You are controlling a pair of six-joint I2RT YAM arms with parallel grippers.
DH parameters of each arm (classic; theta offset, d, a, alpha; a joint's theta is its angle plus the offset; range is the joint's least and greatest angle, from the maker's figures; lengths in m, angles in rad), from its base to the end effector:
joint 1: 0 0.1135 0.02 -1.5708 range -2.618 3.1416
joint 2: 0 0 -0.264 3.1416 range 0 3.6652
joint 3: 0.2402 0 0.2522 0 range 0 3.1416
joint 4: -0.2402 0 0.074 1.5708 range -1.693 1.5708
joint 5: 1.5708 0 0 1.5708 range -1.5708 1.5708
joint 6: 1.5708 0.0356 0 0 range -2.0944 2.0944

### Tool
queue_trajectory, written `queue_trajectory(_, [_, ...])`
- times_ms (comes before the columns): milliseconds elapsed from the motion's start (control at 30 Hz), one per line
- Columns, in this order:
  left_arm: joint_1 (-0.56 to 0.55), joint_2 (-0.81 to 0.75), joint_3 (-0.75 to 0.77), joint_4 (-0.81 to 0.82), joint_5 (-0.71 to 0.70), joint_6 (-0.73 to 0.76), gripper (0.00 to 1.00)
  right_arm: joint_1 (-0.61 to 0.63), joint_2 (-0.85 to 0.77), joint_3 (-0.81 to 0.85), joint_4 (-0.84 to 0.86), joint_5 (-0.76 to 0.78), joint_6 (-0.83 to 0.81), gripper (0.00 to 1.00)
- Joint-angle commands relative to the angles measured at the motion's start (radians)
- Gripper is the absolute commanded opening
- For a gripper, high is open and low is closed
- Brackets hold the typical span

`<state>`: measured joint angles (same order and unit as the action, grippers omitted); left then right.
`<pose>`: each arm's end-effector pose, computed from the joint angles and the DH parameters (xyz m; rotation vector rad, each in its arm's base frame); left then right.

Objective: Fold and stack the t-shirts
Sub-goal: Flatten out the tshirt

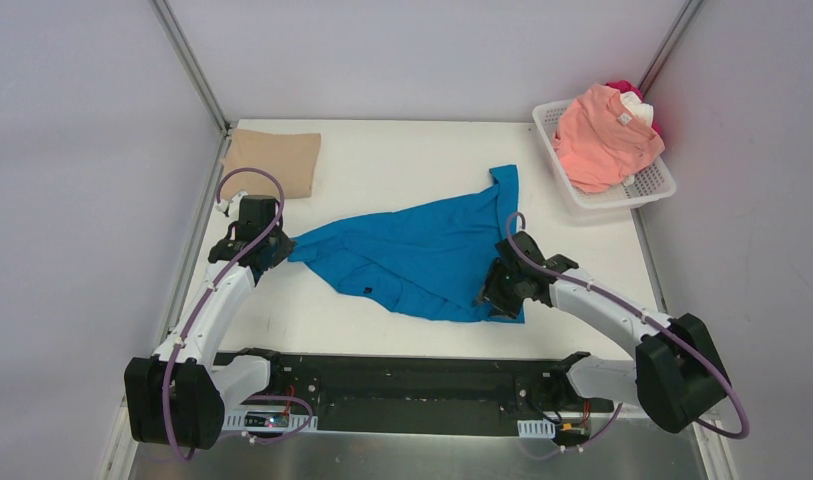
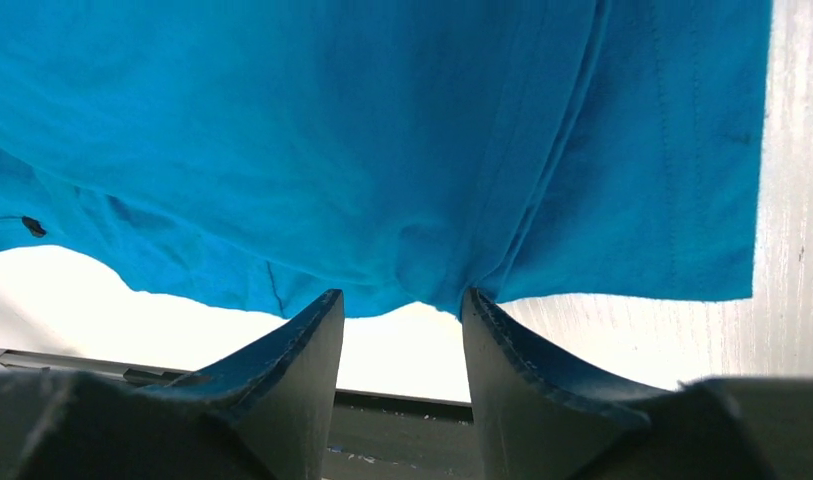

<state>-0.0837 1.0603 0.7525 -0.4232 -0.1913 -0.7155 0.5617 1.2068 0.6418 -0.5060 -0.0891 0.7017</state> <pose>0.2235 -0.0120 0.2541 -0.8051 2.1473 -0.1955 0.1824 0.1185 0.1837 0.1608 2.7399 0.5124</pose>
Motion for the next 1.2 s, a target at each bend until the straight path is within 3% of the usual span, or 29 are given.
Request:
queue_trajectory(0, [0.003, 0.005, -0.016, 0.015, -0.013, 0.000, 0.00, 0.005, 0.032, -0.017, 0.050, 0.049, -0.027, 0.49])
queue_trajectory(267, [0.003, -0.006, -0.019, 0.015, -0.012, 0.001, 0.00, 0.004, 0.089, -0.034, 0.080, 0.106, -0.017, 0.42])
queue_trajectory(533, [0.003, -0.010, -0.017, 0.015, -0.013, 0.001, 0.00, 0.004, 0.027, -0.076, 0.019, 0.167, -0.014, 0.39])
queue_trajectory(833, [0.003, -0.011, -0.018, 0.015, -0.013, -0.001, 0.00, 0.004, -0.037, -0.118, 0.031, 0.098, -0.008, 0.34])
queue_trajectory(1167, [0.003, -0.014, -0.018, 0.015, -0.016, 0.001, 0.00, 0.005, -0.072, -0.130, 0.079, 0.105, -0.003, 0.14])
